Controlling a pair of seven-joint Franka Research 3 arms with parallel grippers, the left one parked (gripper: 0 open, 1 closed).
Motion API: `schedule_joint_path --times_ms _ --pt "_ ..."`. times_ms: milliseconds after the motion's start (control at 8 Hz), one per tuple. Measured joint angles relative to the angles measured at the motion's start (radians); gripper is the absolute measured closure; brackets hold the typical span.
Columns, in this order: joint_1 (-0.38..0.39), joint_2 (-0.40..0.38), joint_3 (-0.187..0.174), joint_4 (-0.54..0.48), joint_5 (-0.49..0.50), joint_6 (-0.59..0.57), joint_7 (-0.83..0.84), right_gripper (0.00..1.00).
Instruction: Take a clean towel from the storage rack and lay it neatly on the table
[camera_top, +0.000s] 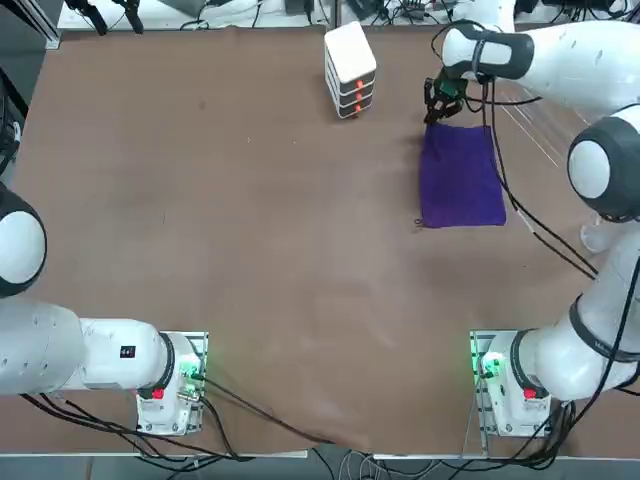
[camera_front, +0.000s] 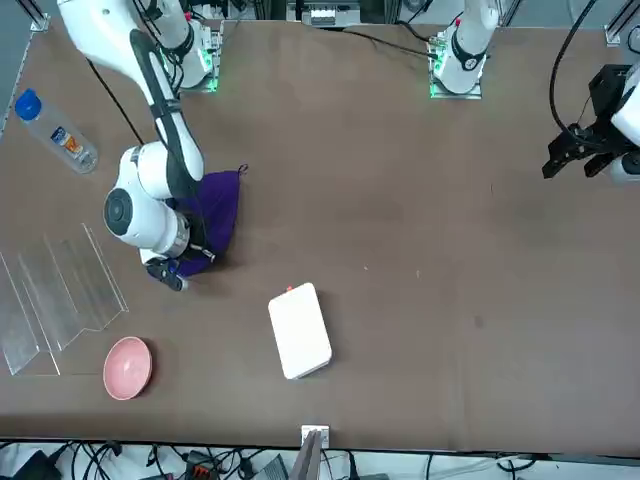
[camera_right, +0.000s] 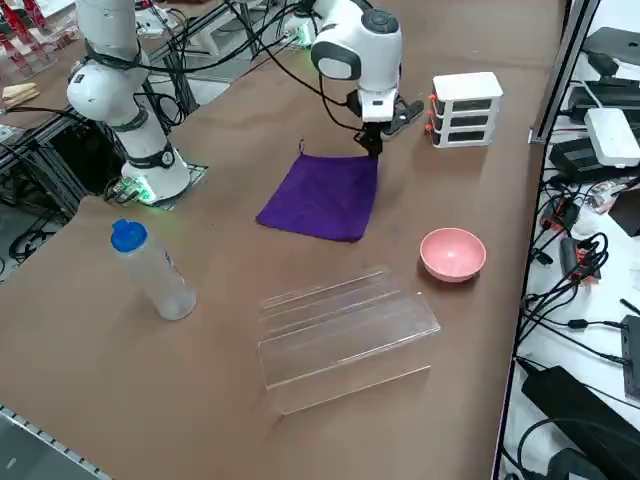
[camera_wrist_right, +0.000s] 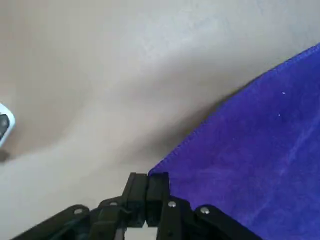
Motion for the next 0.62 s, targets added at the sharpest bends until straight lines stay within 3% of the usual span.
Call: schedule_joint_path --times_ms 625 --pt "0.009 0.027 0.000 0.031 0.000 -0.001 0.015 0.99"
